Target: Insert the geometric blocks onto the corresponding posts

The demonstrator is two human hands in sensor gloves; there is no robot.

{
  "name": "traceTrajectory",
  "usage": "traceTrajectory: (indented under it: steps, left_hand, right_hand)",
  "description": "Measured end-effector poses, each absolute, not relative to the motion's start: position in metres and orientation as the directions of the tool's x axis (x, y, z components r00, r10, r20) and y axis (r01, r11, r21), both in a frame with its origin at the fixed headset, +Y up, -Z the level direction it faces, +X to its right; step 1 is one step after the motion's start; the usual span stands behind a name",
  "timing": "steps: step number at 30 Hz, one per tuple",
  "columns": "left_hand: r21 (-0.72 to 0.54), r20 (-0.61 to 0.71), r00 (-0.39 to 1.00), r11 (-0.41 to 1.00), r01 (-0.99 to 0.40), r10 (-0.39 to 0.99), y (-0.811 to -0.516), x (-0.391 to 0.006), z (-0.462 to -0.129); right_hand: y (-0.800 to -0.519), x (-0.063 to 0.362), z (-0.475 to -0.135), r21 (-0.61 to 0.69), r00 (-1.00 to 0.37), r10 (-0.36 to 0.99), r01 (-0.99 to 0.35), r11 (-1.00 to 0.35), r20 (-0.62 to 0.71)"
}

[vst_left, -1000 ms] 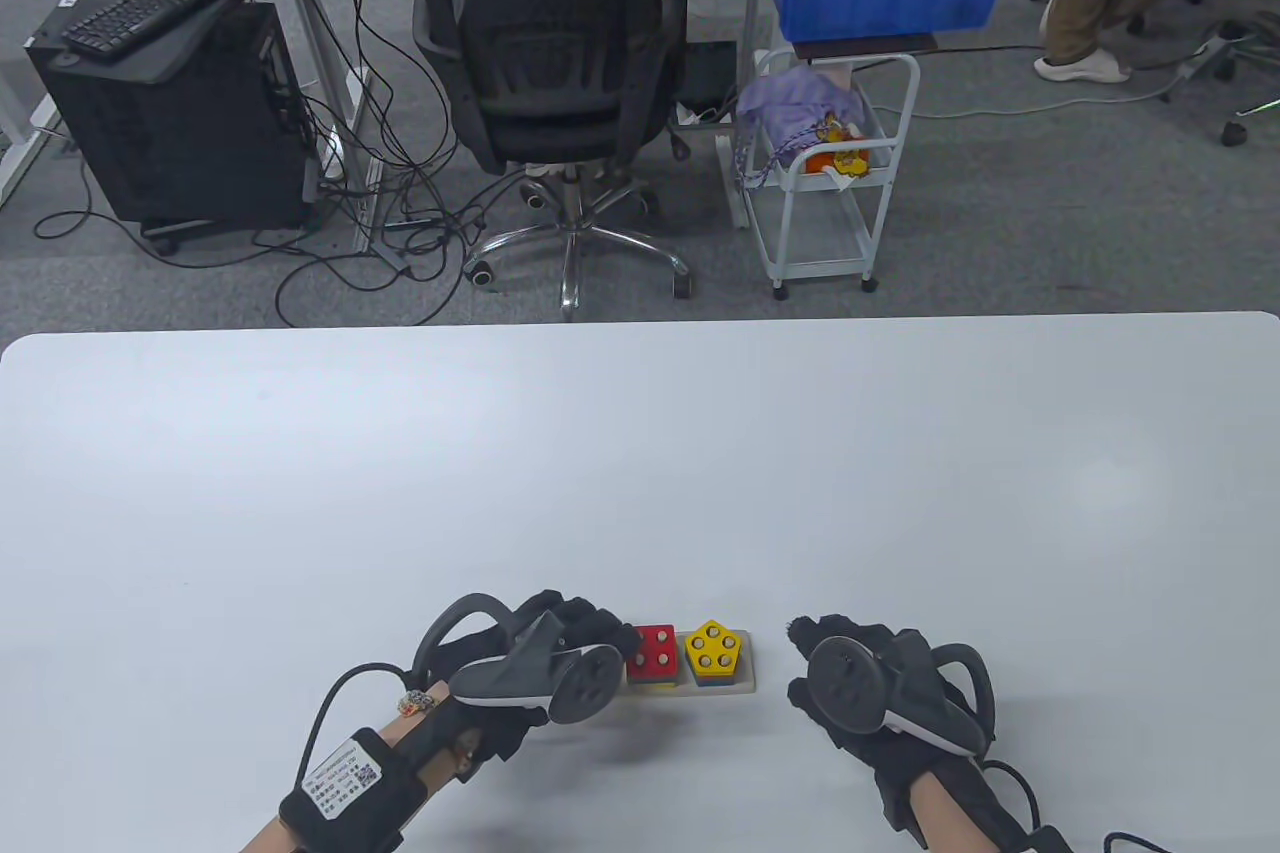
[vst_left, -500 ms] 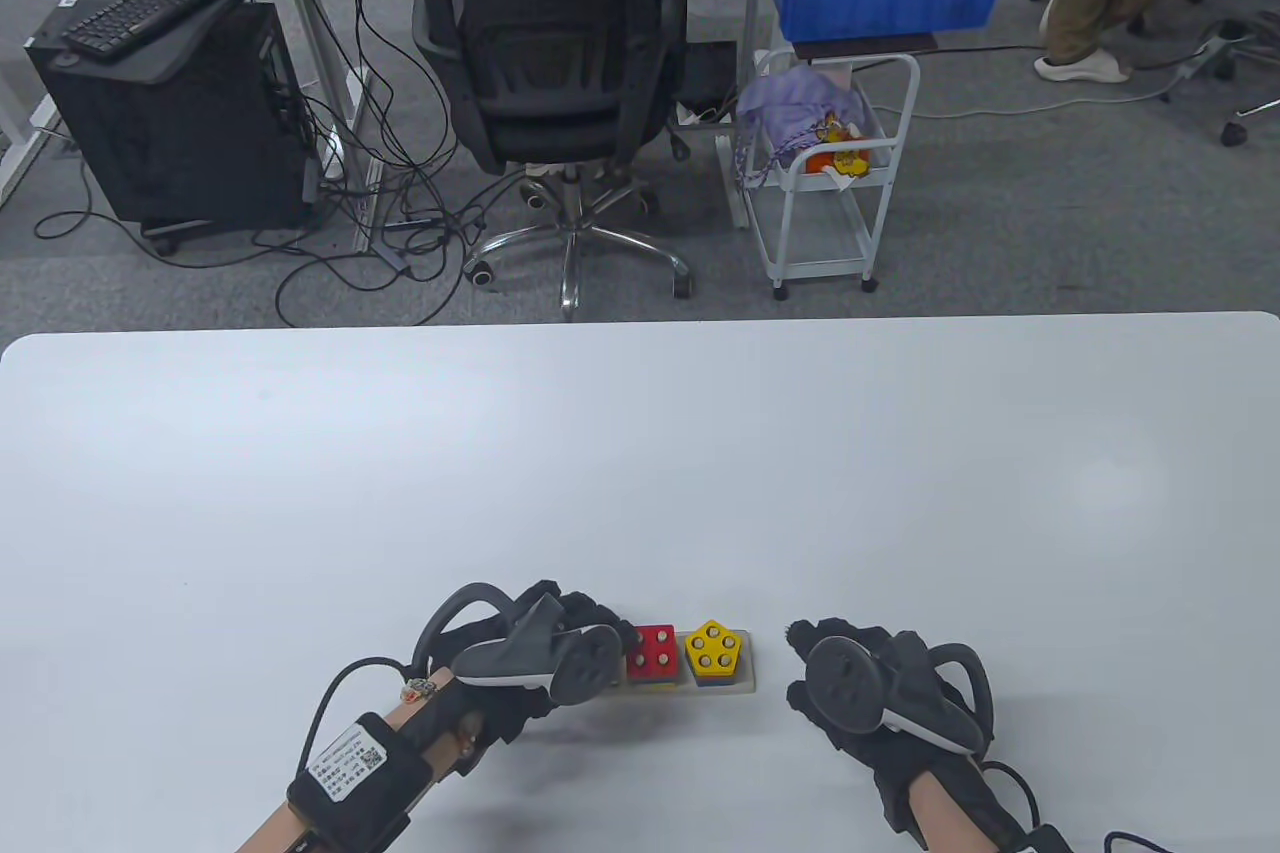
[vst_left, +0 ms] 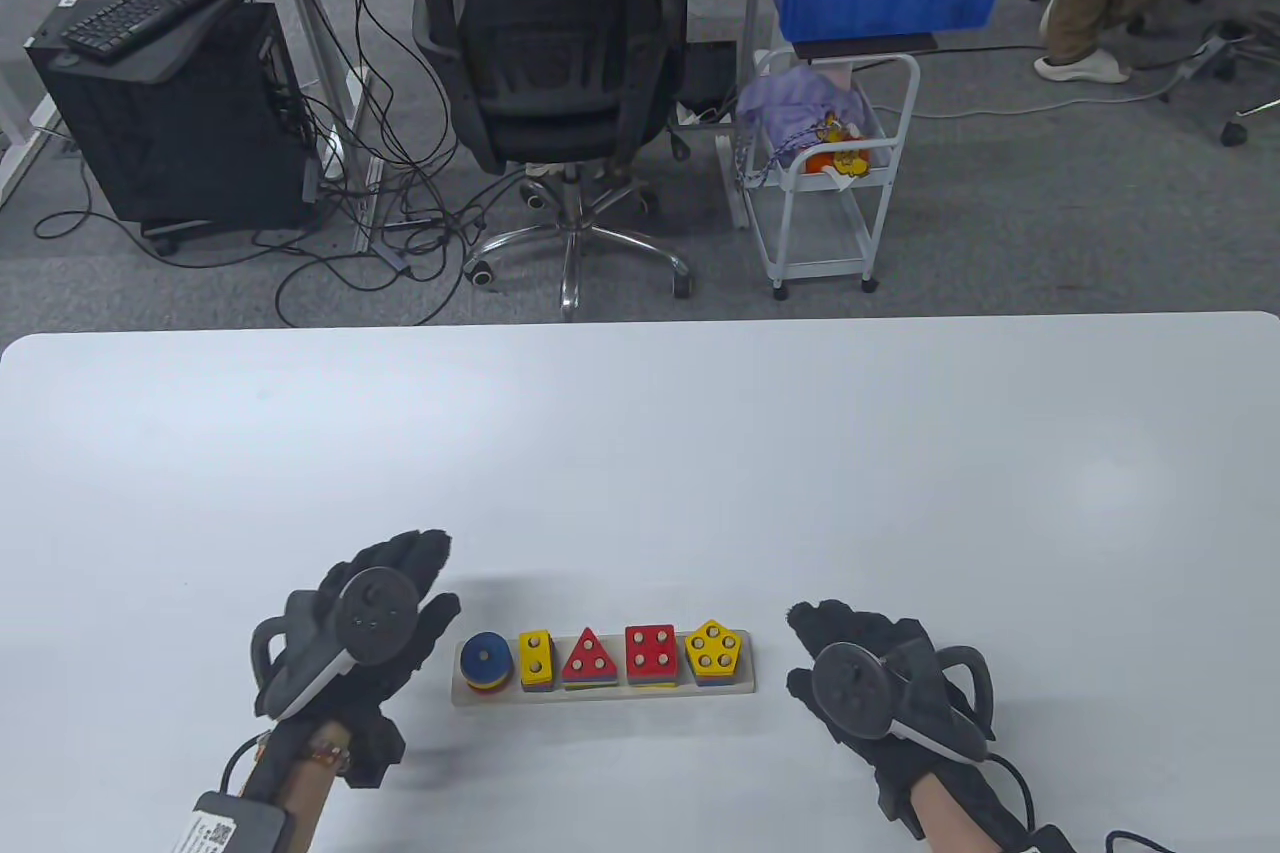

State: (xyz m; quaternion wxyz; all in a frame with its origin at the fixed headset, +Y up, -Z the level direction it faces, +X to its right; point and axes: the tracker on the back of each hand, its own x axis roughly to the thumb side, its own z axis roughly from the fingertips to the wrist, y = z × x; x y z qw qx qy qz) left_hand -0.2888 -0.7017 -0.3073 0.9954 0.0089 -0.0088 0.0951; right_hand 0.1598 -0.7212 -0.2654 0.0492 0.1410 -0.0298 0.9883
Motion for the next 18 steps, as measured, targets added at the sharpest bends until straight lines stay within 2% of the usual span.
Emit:
traceTrajectory:
  steps: [2, 6, 10, 13, 18]
  left_hand:
    - [0.019, -0.052, 0.977, 0.979, -0.204, 0.205, -0.713, -0.309, -0.303]
    - [0.018, -0.129, 0.988, 0.996, -0.085, 0.086, -0.727, -0.334, -0.299]
    - [-0.018, -0.144, 0.985, 0.995, -0.096, 0.093, -0.73, -0.337, -0.3]
    - [-0.064, -0.147, 0.988, 0.997, -0.052, 0.042, -0.732, -0.335, -0.301]
    - [-0.086, -0.152, 0.987, 0.995, -0.057, 0.043, -0.731, -0.335, -0.3]
  right_hand:
    - [-0.722, 0.161, -0.265, -0.105, -0.958, 0.08, -0.113, -0.988, 0.275]
    - [-0.726, 0.164, -0.266, -0.163, -0.972, 0.051, -0.09, -0.983, 0.228]
    - [-0.733, 0.169, -0.27, -0.114, -0.984, 0.023, -0.044, -0.992, 0.179]
    - [-0.741, 0.176, -0.274, -0.057, -0.987, 0.051, -0.061, -0.997, 0.154]
    - [-0.748, 0.184, -0.278, -0.008, -0.993, 0.036, -0.037, -0.999, 0.114]
